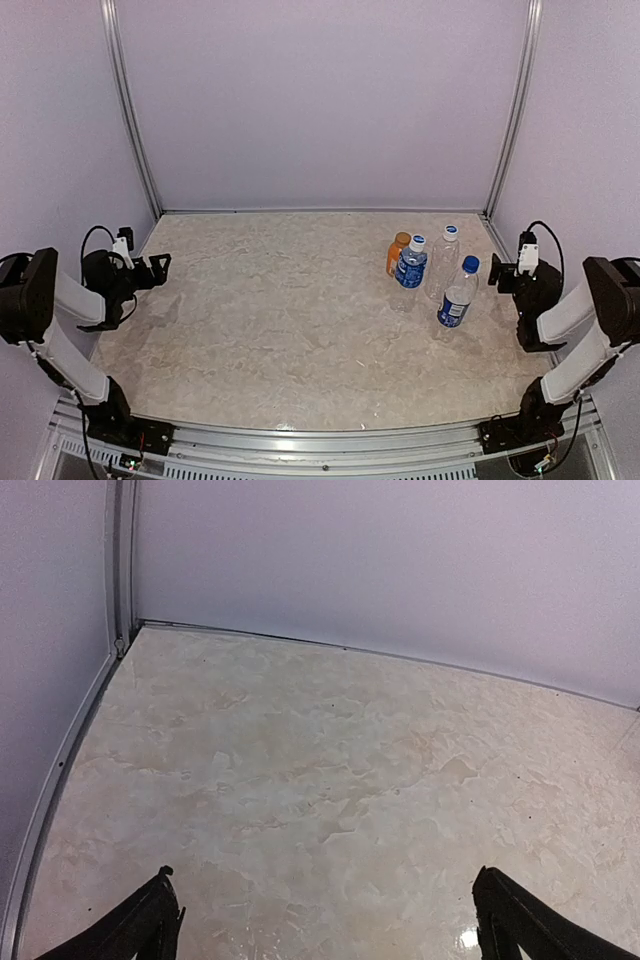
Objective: Unscrew the bottle caps
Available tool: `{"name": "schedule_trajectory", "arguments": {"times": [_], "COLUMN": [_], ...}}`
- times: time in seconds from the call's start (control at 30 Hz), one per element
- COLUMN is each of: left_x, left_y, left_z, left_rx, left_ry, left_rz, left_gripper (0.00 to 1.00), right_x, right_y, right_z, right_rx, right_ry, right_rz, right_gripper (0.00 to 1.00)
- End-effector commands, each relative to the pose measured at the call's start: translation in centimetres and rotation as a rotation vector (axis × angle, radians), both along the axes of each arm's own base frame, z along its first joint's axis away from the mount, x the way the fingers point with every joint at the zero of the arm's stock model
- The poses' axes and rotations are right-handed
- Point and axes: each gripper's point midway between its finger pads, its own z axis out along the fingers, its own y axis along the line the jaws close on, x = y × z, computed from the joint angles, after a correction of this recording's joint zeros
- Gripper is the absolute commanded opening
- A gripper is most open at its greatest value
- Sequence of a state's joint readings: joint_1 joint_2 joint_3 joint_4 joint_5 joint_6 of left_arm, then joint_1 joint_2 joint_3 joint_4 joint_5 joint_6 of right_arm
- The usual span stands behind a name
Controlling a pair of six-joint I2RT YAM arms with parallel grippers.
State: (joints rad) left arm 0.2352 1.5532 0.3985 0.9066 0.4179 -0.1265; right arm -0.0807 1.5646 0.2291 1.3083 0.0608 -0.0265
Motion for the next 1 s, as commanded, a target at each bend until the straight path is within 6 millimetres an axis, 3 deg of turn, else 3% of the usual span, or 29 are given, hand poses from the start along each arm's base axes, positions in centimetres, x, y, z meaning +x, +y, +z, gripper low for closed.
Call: {"name": "schedule_trajectory", "arguments": {"times": [0.0,0.1,0.23,0.33,0.43,0.53,0.6,0.67,0.73,0.83,0.97], "left_x": [0.0,0.0,0.0,0.2,1.8,2.3,1.7,0.4,-1.4,-4.0,-8.0], "left_y": [0.2,0.2,0.3,1.2,2.2,1.2,-0.7,-3.4,-6.4,-10.6,-15.4], "left_z": [-0.1,0.0,-0.1,-0.2,3.0,5.9,7.4,8.8,11.3,13.1,14.5], "left_rx": [-0.003,-0.005,-0.011,-0.039,-0.067,-0.022,-0.003,0.033,0.071,0.091,0.126], "left_ry": [0.007,0.007,0.01,0.046,0.16,0.197,0.212,0.235,0.247,0.334,0.399], "left_rz": [0.002,0.0,0.001,0.032,0.051,-0.034,-0.118,-0.21,-0.311,-0.46,-0.634], "left_gripper": [0.99,0.99,0.99,0.99,0.99,0.99,0.99,0.99,0.99,0.99,0.99], "right_x": [-1.1,-1.5,-1.9,-3.2,-4.5,-5.3,-5.3,-4.8,-4.2,-3.4,-3.1], "right_y": [-3.0,-3.4,-1.6,0.1,2.3,4.8,6.3,8.3,11.7,16.8,21.4], "right_z": [3.1,5.0,9.0,13.5,17.3,20.4,22.0,22.8,22.4,20.1,17.4], "right_rx": [0.092,0.154,0.171,0.189,0.212,0.264,0.306,0.323,0.303,0.206,0.1], "right_ry": [-0.035,0.012,0.082,0.075,0.07,0.072,0.092,0.128,0.197,0.372,0.556], "right_rz": [-0.19,-0.187,-0.086,0.003,0.121,0.253,0.306,0.341,0.378,0.371,0.322], "right_gripper": [0.99,0.99,0.99,0.99,0.95,0.84,0.78,0.74,0.72,0.73,0.79]}}
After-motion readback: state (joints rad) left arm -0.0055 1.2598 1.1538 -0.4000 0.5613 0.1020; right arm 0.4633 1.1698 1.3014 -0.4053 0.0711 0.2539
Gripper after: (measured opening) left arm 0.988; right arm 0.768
